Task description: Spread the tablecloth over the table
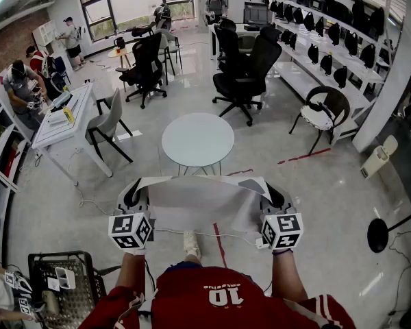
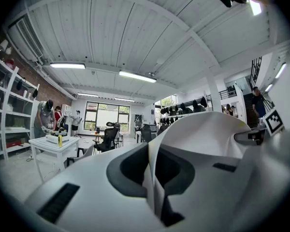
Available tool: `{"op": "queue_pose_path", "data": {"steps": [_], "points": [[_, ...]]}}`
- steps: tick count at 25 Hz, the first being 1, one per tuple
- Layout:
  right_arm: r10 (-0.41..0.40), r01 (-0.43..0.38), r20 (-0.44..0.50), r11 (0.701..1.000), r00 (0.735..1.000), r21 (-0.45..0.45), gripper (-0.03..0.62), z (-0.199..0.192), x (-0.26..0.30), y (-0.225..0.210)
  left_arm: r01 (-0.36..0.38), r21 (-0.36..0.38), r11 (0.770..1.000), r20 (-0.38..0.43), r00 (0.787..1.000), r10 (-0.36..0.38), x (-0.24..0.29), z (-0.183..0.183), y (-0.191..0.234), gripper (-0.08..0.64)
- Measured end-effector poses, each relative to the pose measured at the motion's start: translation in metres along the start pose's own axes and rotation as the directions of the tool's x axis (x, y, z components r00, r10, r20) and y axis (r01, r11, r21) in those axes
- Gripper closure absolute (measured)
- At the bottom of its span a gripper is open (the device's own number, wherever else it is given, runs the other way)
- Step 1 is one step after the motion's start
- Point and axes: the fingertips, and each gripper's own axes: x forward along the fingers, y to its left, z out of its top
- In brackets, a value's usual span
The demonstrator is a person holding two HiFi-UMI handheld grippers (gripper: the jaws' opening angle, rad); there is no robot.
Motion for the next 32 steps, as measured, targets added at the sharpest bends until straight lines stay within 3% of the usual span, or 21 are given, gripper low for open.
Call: {"op": "queue_pose_path", "data": {"steps": [22,27,32], "points": [[-0.002,0.002,0.001,1.0,1.0,-0.023,0.577,-0.007,0.003,0.013,0.004,-0.017,1.0,0.004,1.0,-0.004,-0.004,-0.007,0.014,0.551],[0.044,-0.045,0.053,0.999,0.998,0.027,0.577,-0.003,0.004,0.012,-0.001,-0.032,0.999,0.003,1.0,0.001,0.002,-0.007,0.016,0.551],[0.032,-0.032,0.025,0.999,0.999,0.004,0.577,-0.004,0.01,0.008,0.005,-0.041,0.999,-0.006,1.0,-0.005,0.007,-0.009,0.015,0.551]]}}
